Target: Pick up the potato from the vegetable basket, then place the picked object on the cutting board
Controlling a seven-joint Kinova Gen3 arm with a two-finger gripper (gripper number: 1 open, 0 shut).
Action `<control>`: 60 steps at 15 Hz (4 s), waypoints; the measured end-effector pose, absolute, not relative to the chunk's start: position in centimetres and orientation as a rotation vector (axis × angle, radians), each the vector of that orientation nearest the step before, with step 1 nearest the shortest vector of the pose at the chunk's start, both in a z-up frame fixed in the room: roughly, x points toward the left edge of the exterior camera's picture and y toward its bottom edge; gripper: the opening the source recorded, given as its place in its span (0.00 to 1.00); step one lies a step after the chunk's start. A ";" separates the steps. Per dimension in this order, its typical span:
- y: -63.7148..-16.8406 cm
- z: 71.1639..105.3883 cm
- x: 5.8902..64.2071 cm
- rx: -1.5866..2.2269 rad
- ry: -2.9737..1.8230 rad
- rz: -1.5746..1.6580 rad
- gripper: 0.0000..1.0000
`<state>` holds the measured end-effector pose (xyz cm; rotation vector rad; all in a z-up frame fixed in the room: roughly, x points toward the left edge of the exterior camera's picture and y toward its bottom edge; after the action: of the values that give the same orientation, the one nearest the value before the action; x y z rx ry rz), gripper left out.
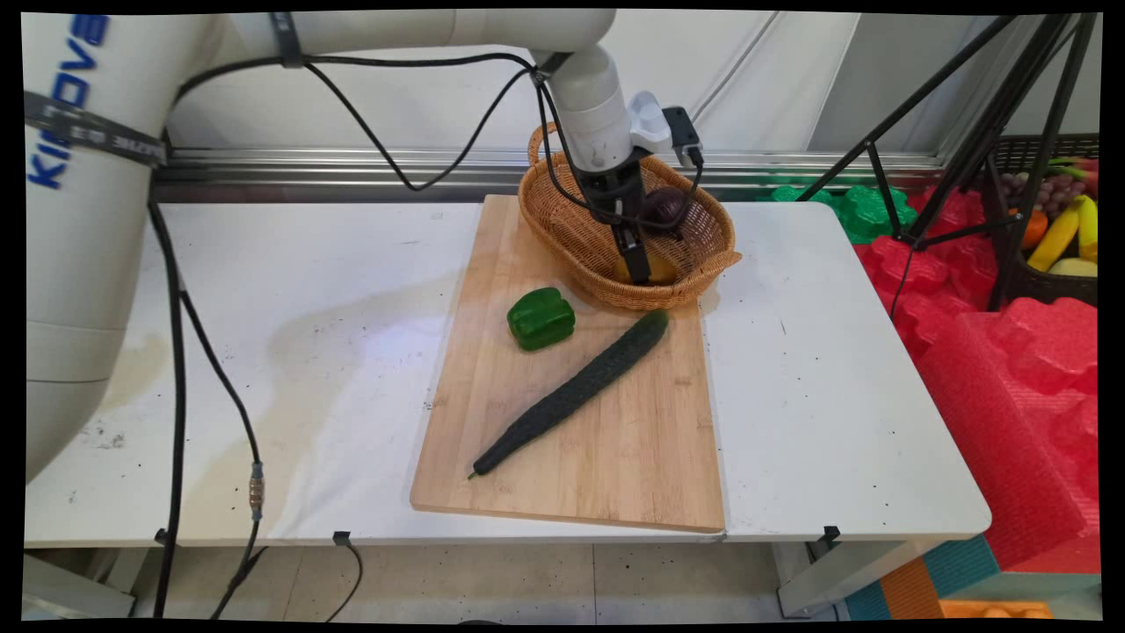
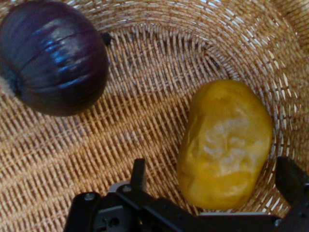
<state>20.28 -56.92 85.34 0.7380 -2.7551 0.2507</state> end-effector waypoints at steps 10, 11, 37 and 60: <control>-59.1 83.4 19.1 0.641 -2.809 0.204 0.00; -59.2 83.5 19.0 0.634 -2.808 0.213 0.00; -36.1 96.3 20.2 0.875 -2.537 0.411 0.00; -31.1 84.0 15.4 0.716 -2.646 0.363 0.00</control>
<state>15.39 -31.14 84.02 0.7164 -2.6464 0.3626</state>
